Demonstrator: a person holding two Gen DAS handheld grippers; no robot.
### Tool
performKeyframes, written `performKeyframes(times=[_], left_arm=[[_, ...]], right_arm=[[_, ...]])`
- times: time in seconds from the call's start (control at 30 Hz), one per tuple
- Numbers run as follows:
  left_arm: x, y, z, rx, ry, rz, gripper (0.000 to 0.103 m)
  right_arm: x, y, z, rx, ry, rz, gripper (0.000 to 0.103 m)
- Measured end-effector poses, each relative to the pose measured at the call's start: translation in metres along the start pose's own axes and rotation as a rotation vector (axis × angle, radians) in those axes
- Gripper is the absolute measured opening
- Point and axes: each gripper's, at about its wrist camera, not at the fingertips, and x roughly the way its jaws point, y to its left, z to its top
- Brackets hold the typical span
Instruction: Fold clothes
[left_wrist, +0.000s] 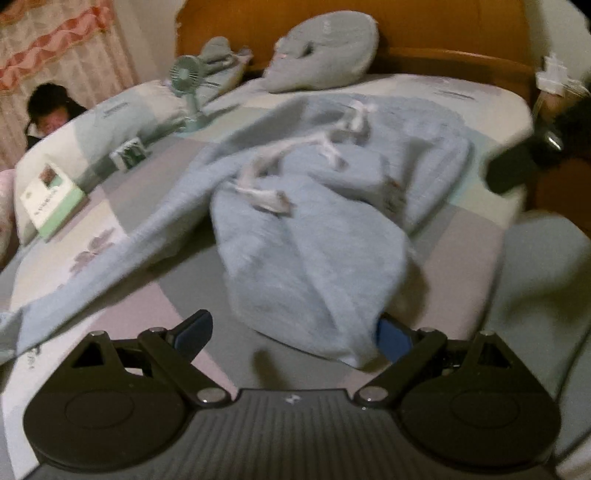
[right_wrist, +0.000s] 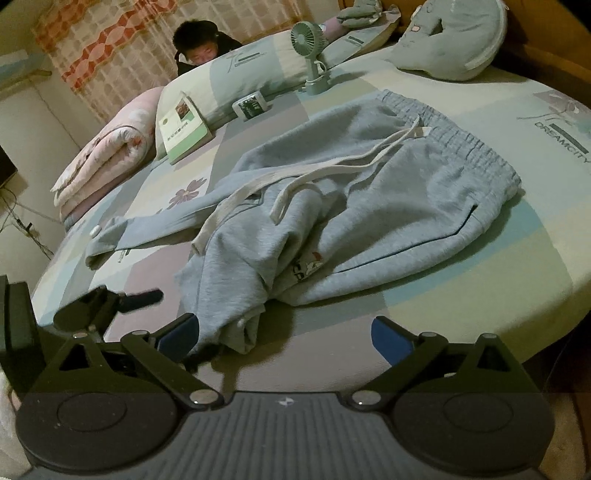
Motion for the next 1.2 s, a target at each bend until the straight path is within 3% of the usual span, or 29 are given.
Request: performKeyframes(times=[0.13, 0.3, 0.6, 0.8, 1.13, 1.2], left_arm=[[0.001, 0.029, 0.013, -0.045, -0.022, 0.067, 0.093], [0.008, 0.058, 0.029, -0.011, -0.051, 0.133, 0.094], [0.035, 0.121, 0.066, -0.014, -0.065, 0.202, 0.095], [0.038, 0.135, 0.069, -0.028, -0.065, 0.147, 0.095], [0.004, 0.146, 0.060, -0.043, -0.110, 0.067, 0.095], [-0.002, 0.148, 0.057, -0.044, -0.112, 0.059, 0.095]], right_arm=[[0.004, -0.003, 0.001, 0.001, 0.006, 0.003, 0.101], [0.010, 0.000, 0.002, -0.015, 0.024, 0.015, 0.102], [0.026, 0.022, 0.003, -0.075, 0.073, 0.021, 0.102], [0.041, 0.052, 0.001, -0.166, 0.115, 0.073, 0.102], [0.102, 0.137, 0.010, -0.387, 0.184, 0.360, 0.101], [0.119, 0.150, 0.011, -0.427, 0.191, 0.368, 0.101]])
